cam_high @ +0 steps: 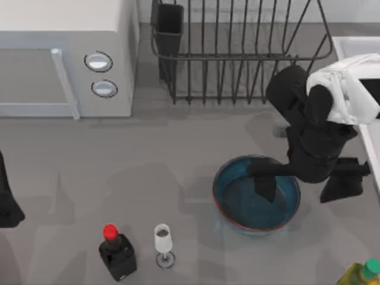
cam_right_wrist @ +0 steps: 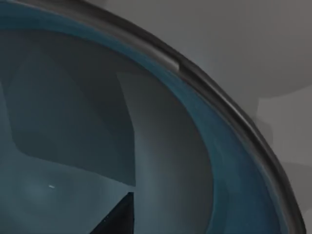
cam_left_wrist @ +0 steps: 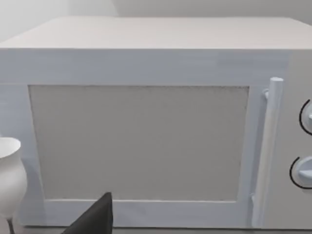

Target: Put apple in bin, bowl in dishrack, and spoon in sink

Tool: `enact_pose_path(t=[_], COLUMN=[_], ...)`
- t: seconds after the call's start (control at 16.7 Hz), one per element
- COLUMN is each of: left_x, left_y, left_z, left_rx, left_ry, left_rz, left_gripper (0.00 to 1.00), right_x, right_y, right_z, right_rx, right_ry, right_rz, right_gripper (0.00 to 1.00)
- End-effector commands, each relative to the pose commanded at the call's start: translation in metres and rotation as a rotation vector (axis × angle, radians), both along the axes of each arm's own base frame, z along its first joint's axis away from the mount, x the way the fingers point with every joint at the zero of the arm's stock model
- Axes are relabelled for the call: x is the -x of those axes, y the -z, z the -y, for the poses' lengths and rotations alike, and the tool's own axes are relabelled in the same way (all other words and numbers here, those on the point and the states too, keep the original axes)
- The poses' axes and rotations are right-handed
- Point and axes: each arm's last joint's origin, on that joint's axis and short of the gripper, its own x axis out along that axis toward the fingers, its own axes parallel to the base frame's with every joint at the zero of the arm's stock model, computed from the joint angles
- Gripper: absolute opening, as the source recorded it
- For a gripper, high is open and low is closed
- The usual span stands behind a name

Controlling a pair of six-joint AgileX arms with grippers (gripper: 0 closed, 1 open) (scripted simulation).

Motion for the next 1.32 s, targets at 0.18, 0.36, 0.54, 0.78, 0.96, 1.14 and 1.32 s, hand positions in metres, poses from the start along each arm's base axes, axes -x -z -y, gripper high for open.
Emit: enact_pose_path(t=[0.18, 0.36, 0.54, 0.78, 0.96, 1.14, 1.32], left_x=[0.0, 0.0, 0.0, 0.0, 0.0, 0.0, 0.0], left_y=[0.0, 0.0, 0.0, 0.0, 0.0, 0.0, 0.0], left_z=[0.0, 0.0, 0.0, 0.0, 0.0, 0.0, 0.0], left_rx=[0.0, 0.0, 0.0, 0.0, 0.0, 0.0, 0.0], left_ry=[0.0, 0.0, 0.0, 0.0, 0.0, 0.0, 0.0], left_rz=[0.0, 0.0, 0.0, 0.0, 0.0, 0.0, 0.0], left_gripper=[1.0, 1.0, 1.0, 1.0, 1.0, 1.0, 1.0], right_x=[0.0, 0.0, 0.0, 0.0, 0.0, 0.0, -0.005], right_y=[0.0, 0.0, 0.0, 0.0, 0.0, -0.002, -0.025], right_z=[0.0, 0.0, 0.0, 0.0, 0.0, 0.0, -0.003], right_rx=[0.0, 0.0, 0.0, 0.0, 0.0, -0.001, -0.01], right_ry=[0.0, 0.0, 0.0, 0.0, 0.0, 0.001, 0.002], right_rz=[0.0, 0.0, 0.0, 0.0, 0.0, 0.004, 0.025], right_gripper=[0.47, 0.25, 0.02, 0.0, 0.0, 0.0, 0.0])
